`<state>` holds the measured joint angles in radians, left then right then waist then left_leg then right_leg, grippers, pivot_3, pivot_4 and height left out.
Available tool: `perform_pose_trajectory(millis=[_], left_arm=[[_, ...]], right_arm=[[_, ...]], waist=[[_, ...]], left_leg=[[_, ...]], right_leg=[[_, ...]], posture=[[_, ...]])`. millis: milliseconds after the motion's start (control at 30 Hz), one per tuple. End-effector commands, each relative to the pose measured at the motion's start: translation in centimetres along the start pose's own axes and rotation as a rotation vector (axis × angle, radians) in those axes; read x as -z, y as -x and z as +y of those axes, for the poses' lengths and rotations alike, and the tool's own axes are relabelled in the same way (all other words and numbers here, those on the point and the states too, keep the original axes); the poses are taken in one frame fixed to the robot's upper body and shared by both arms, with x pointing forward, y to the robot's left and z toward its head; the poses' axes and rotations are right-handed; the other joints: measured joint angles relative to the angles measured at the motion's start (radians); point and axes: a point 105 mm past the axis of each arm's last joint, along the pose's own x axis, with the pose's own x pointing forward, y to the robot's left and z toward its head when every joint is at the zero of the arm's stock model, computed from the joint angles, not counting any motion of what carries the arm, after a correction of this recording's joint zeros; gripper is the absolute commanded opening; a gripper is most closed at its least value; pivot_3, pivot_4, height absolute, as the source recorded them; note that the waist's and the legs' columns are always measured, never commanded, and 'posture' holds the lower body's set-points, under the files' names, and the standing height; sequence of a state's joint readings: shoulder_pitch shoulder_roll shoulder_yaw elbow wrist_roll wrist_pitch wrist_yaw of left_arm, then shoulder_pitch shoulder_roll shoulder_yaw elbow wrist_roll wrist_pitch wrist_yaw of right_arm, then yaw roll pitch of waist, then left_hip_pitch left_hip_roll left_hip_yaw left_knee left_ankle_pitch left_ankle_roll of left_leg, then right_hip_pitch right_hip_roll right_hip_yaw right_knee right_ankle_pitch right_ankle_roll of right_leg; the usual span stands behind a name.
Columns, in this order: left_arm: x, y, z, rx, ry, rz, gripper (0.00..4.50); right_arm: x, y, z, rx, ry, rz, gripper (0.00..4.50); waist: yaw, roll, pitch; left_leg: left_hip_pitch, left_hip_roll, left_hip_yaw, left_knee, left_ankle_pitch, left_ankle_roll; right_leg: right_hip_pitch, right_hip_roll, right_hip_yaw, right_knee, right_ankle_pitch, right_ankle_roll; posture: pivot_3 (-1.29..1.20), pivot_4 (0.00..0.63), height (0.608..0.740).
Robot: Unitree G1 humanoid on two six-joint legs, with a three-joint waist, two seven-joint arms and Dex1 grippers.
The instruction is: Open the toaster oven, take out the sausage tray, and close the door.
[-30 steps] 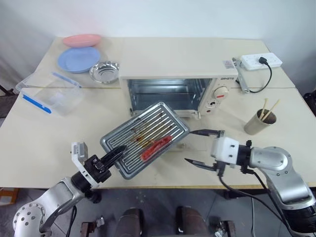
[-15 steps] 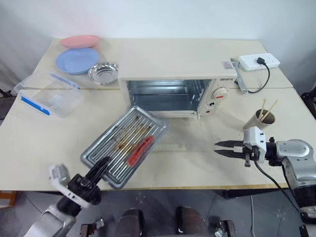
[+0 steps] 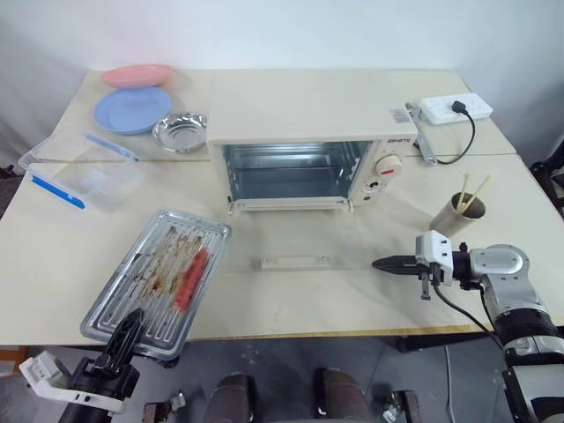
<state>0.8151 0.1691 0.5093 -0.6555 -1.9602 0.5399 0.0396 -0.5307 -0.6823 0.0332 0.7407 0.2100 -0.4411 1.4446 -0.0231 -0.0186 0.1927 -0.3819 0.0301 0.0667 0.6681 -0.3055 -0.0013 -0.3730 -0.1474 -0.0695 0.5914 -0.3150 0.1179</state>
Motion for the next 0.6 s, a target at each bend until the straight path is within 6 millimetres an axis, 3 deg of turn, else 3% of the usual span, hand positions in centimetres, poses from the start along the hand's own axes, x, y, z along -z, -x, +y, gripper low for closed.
perform_pose_trajectory(millis=[33,400,600], left_arm=[[-0.6,0.2,-0.7,0.037,0.006,-0.056,0.0],[-3.0,1.6,0.0,0.008,-0.019,-0.171,0.0],[-2.4,1.5,0.3,-0.003,-0.002,-0.144,0.0]], right_arm=[[-0.3,-0.9,0.3,-0.026,-0.002,-0.032,0.01],[-7.8,-1.4,-2.0,-0.061,-0.101,-0.254,0.01],[-11.4,-1.3,-3.8,-0.041,-0.101,-0.341,0.01]], waist=[[-0.003,0.0,0.0],[-0.004,0.001,0.001],[-0.003,0.001,0.001]], left_leg=[[0.0,0.0,0.0,0.0,0.0,0.0],[-0.003,0.002,-0.001,0.0,-0.002,0.0],[-0.004,0.002,-0.001,0.0,-0.004,0.001]], right_leg=[[0.0,0.0,0.0,0.0,0.0,0.0],[-0.003,0.001,-0.001,0.0,0.0,0.0],[-0.004,-0.001,-0.001,-0.002,0.0,0.0]], posture=[[0.0,0.15,0.74],[0.0,0.15,0.74],[0.0,0.15,0.74]])
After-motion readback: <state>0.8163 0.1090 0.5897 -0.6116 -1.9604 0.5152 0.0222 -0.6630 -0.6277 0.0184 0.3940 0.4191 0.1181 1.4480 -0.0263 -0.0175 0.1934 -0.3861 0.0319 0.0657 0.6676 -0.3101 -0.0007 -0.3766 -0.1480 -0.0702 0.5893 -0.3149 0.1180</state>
